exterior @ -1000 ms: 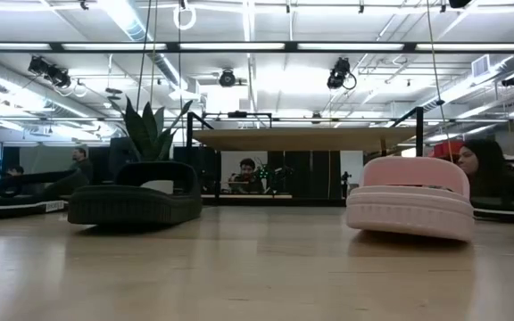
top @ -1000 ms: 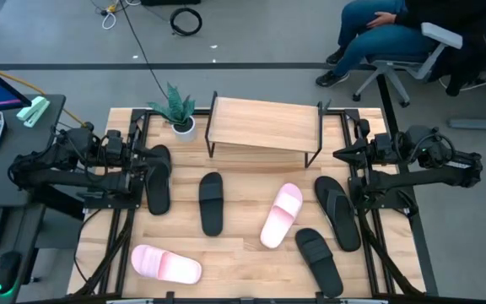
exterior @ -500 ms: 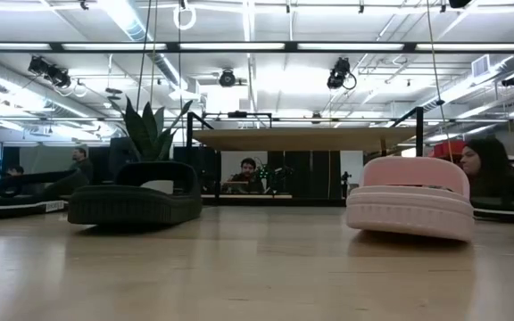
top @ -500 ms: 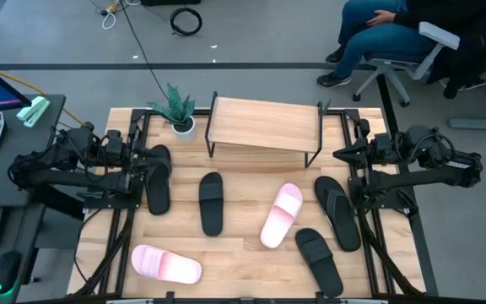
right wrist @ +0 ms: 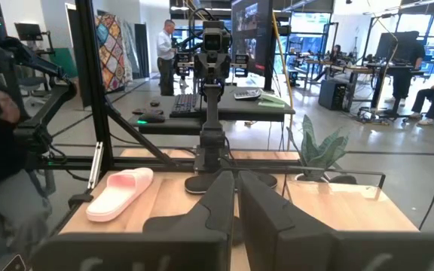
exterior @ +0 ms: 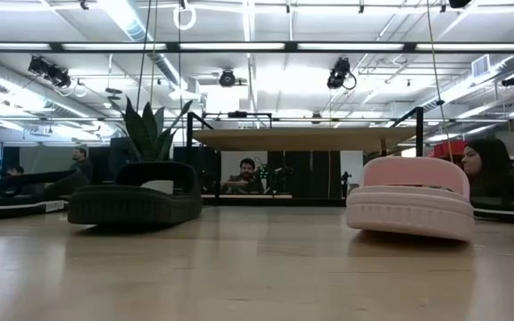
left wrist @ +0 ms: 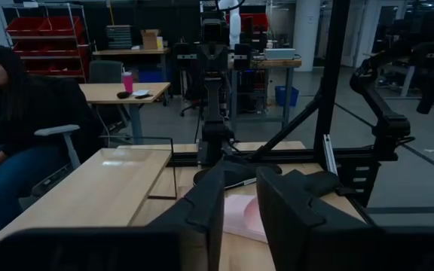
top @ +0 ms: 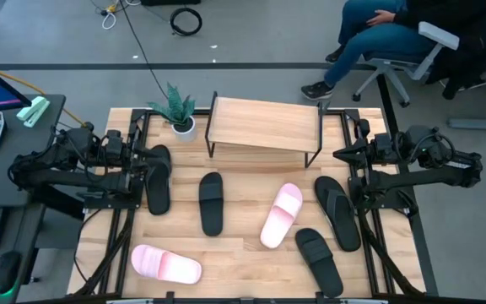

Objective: Pick and place slides into the shelf

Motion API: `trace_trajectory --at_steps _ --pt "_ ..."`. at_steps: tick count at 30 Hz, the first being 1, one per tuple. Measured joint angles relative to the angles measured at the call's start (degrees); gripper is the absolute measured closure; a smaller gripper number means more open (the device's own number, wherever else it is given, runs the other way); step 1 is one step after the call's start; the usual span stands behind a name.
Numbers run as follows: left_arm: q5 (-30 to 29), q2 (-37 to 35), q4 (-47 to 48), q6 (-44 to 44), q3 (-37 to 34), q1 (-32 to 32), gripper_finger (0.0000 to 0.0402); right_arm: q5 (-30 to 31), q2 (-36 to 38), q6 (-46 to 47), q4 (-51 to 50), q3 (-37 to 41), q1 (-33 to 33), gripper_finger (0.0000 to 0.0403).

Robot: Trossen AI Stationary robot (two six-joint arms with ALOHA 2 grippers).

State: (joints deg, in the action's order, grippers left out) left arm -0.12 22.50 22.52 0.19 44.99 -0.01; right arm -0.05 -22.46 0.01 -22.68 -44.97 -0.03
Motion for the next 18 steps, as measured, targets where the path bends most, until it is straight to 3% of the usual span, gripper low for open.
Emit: trace_trajectory --at_steps 18 --pt "0.0 0.0 0.0 0.0 0.0 0.0 0.0317 0.0 0.0 0.0 0.0 0.0 0.0 0.0376"
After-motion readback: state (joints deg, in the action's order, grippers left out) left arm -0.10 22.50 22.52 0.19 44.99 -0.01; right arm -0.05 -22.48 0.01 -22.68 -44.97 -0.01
